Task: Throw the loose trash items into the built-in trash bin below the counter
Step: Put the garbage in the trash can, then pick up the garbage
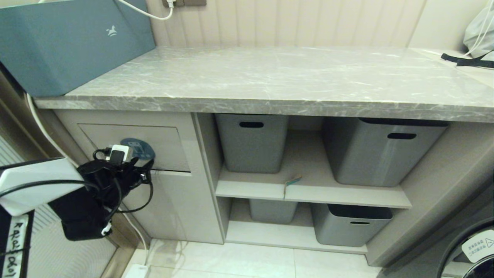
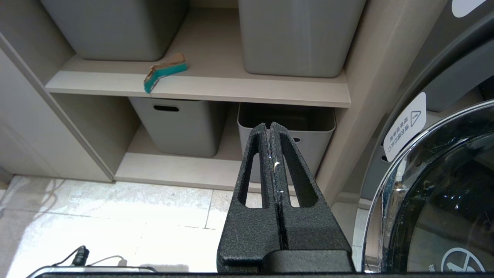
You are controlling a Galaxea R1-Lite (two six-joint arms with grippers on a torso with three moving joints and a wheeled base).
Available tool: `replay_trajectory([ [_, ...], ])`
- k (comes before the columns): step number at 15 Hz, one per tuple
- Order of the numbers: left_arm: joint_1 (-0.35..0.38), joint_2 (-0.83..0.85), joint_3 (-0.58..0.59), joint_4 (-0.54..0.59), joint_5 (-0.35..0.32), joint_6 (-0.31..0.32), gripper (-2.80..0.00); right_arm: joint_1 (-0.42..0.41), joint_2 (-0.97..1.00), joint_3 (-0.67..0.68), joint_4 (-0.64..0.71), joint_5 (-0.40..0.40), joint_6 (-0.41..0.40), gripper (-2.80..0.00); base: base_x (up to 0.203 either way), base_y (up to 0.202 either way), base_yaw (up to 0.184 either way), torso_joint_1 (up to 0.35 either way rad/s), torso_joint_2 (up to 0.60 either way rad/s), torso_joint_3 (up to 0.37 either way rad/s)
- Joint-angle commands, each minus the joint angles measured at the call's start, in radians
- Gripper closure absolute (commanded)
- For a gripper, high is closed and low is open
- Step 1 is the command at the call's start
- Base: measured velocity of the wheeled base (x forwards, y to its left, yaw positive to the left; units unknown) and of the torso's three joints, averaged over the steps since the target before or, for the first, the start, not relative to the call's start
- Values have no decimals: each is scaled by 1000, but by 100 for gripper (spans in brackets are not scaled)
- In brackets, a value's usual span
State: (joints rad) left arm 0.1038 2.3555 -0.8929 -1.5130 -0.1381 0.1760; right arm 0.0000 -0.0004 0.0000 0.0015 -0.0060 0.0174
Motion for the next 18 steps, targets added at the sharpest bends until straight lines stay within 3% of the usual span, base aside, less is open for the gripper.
replay_trajectory([
  [1, 0, -54, 34, -17, 3, 0, 0, 0, 0, 0, 0, 0, 1, 0, 0, 0, 0, 0, 0, 0],
  [13, -4, -360, 349, -17, 3, 0, 0, 0, 0, 0, 0, 0, 1, 0, 0, 0, 0, 0, 0, 0],
  [18, -52, -584, 591, -17, 2, 0, 0, 0, 0, 0, 0, 0, -1, 0, 0, 0, 0, 0, 0, 0],
])
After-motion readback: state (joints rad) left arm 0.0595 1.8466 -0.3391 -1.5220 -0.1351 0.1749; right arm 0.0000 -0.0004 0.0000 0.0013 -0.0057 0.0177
